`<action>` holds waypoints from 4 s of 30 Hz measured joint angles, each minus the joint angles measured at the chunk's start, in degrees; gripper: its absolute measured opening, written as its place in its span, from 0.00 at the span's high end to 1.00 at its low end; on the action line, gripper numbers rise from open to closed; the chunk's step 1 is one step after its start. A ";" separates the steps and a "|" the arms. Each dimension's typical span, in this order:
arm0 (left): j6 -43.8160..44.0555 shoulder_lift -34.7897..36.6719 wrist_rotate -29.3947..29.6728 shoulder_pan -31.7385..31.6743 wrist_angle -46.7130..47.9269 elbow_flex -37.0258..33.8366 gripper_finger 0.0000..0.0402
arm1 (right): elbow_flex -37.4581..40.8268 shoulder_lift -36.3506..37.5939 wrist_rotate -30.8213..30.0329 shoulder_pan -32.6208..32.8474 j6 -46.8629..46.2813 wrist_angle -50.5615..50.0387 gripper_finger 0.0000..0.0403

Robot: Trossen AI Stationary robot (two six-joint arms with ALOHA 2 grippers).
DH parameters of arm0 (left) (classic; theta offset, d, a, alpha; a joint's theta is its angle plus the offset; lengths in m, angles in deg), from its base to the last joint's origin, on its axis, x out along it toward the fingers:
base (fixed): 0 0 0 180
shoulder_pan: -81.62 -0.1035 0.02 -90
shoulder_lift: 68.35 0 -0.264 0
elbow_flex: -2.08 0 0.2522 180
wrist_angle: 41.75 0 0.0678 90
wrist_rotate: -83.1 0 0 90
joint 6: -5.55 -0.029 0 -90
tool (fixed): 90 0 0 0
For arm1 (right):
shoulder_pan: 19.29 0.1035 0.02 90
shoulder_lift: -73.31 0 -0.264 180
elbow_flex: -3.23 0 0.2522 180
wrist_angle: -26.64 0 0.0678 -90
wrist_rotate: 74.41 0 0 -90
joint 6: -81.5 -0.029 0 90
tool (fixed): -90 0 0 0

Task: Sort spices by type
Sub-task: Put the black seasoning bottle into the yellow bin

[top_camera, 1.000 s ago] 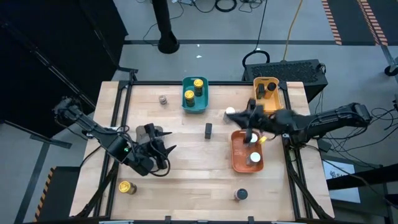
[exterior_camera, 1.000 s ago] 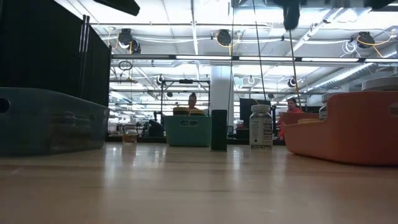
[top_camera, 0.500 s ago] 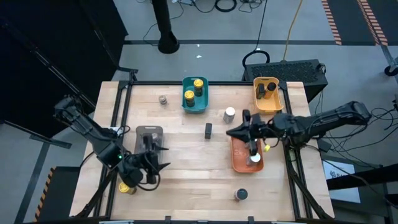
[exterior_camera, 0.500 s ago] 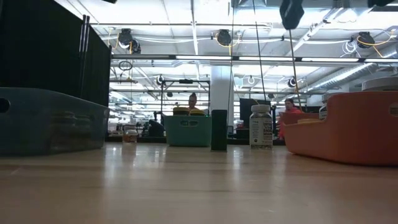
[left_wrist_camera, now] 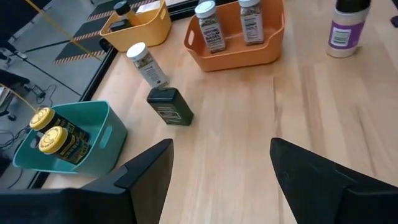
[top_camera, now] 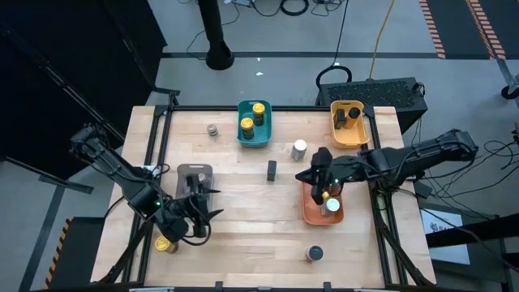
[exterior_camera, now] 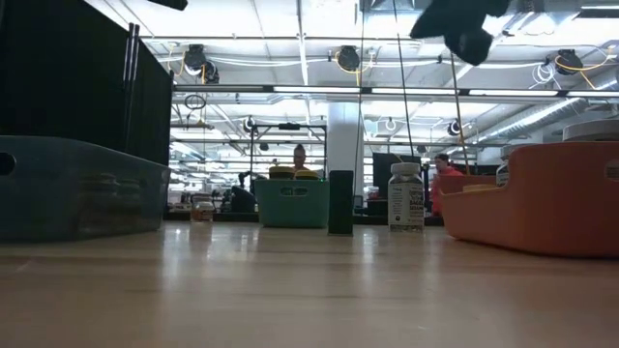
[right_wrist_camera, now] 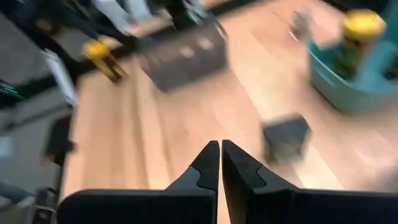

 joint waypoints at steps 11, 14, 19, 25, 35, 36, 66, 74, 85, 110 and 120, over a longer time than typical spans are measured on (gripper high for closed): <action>5.94 0.00 0.10 -2.44 -0.14 -0.02 0.32 | -10.28 -5.84 0.49 -0.04 -13.85 -25.08 1.00; 5.96 0.00 0.10 -3.08 -0.13 -0.02 0.32 | -10.31 -5.88 3.91 -0.02 -13.88 -26.59 1.00; 5.99 0.00 5.92 -4.47 1.33 0.15 0.32 | -10.31 -5.88 7.01 0.66 -14.24 -27.74 1.00; 3.53 0.00 5.24 -11.19 1.68 1.93 0.32 | -10.31 -5.88 6.70 1.05 -12.70 -27.72 1.00; -3.49 0.00 -14.06 -24.86 10.58 2.45 0.32 | -10.31 -5.88 4.92 1.09 1.98 -27.70 1.00; -3.45 0.00 -15.02 -25.49 11.88 2.45 0.32 | -10.31 -5.88 3.72 1.09 2.26 -27.70 1.00; 26.92 0.00 -63.78 -24.44 41.04 2.86 0.32 | -10.31 -7.00 -11.24 1.09 8.29 -22.92 1.00; 39.23 0.00 -60.31 -11.63 37.13 6.70 0.32 | -10.33 -8.35 -10.57 1.09 9.86 -21.38 1.00; 41.42 0.00 -44.38 -4.29 28.36 6.73 0.32 | -10.54 -8.31 1.17 9.42 8.41 -19.13 1.00; 35.31 0.00 -25.52 -4.04 28.32 6.71 0.32 | -31.01 -28.94 24.39 26.53 -4.43 -33.78 1.00; 34.28 0.00 -21.44 -4.04 28.24 6.71 0.32 | -31.01 -31.20 19.34 29.80 -7.51 -33.48 0.90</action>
